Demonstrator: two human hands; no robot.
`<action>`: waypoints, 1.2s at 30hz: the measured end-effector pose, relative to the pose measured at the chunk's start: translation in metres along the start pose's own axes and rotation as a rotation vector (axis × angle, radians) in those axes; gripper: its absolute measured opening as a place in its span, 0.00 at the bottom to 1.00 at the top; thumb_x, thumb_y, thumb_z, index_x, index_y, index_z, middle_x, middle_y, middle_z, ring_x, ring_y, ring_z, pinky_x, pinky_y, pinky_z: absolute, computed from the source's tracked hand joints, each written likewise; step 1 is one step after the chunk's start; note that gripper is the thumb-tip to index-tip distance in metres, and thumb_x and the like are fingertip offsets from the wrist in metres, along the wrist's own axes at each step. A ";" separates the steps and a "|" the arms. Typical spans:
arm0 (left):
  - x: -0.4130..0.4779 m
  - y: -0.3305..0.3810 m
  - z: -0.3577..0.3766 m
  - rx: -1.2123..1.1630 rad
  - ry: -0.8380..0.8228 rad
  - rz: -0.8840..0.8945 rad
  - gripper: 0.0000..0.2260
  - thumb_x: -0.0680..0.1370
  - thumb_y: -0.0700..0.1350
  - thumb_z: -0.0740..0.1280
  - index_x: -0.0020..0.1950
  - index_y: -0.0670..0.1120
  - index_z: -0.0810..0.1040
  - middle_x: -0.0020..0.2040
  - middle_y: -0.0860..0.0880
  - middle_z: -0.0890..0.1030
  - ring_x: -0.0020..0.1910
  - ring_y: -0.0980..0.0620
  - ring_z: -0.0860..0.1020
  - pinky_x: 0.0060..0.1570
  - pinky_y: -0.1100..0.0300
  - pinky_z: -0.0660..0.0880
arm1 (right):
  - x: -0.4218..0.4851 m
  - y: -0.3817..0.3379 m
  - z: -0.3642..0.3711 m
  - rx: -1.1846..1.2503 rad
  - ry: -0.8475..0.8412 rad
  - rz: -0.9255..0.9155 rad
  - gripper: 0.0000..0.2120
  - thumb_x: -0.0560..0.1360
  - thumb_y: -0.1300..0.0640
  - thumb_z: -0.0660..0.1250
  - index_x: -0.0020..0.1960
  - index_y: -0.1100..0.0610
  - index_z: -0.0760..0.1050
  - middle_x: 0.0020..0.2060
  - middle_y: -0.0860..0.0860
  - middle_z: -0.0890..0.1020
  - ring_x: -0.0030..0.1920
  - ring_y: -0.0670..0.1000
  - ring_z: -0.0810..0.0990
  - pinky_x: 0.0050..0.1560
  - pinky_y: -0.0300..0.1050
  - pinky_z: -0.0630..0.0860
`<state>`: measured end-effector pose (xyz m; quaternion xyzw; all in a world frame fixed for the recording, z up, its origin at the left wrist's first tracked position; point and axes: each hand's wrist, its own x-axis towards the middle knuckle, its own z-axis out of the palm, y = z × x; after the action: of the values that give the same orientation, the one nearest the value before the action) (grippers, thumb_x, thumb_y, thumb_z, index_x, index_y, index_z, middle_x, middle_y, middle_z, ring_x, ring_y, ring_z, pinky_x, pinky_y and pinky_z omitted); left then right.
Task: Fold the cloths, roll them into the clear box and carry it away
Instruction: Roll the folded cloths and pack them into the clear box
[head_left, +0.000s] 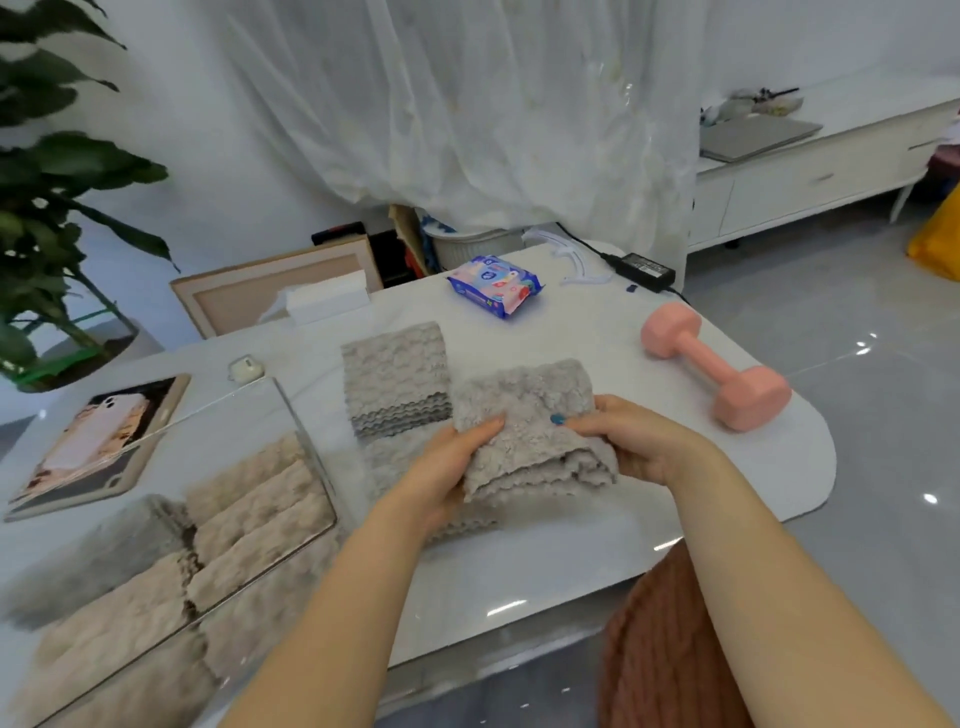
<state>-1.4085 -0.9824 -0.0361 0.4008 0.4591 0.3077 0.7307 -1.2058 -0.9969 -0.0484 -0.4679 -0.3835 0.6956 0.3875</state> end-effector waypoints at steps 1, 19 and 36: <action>-0.010 0.002 -0.006 0.051 0.019 0.008 0.14 0.77 0.43 0.67 0.62 0.44 0.77 0.55 0.45 0.83 0.54 0.47 0.82 0.54 0.53 0.78 | -0.002 0.001 0.005 -0.016 -0.028 0.022 0.13 0.77 0.68 0.62 0.60 0.62 0.76 0.52 0.58 0.83 0.47 0.53 0.84 0.47 0.45 0.81; -0.215 0.091 -0.251 0.012 -0.009 0.195 0.11 0.65 0.46 0.72 0.42 0.41 0.81 0.38 0.43 0.79 0.33 0.47 0.79 0.32 0.56 0.78 | 0.060 -0.072 0.260 -0.486 -0.715 -0.048 0.16 0.63 0.68 0.57 0.40 0.59 0.83 0.42 0.55 0.81 0.41 0.51 0.78 0.43 0.44 0.72; -0.164 0.029 -0.326 1.905 0.615 -0.434 0.14 0.76 0.37 0.62 0.60 0.44 0.77 0.60 0.46 0.77 0.59 0.46 0.77 0.50 0.57 0.73 | 0.160 0.053 0.398 -1.413 -0.438 -0.245 0.21 0.70 0.76 0.56 0.46 0.60 0.84 0.51 0.55 0.79 0.48 0.51 0.72 0.36 0.27 0.67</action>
<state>-1.7738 -1.0033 -0.0251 0.6269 0.7431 -0.2340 -0.0007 -1.6345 -0.9427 -0.0460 -0.4103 -0.8565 0.3126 -0.0160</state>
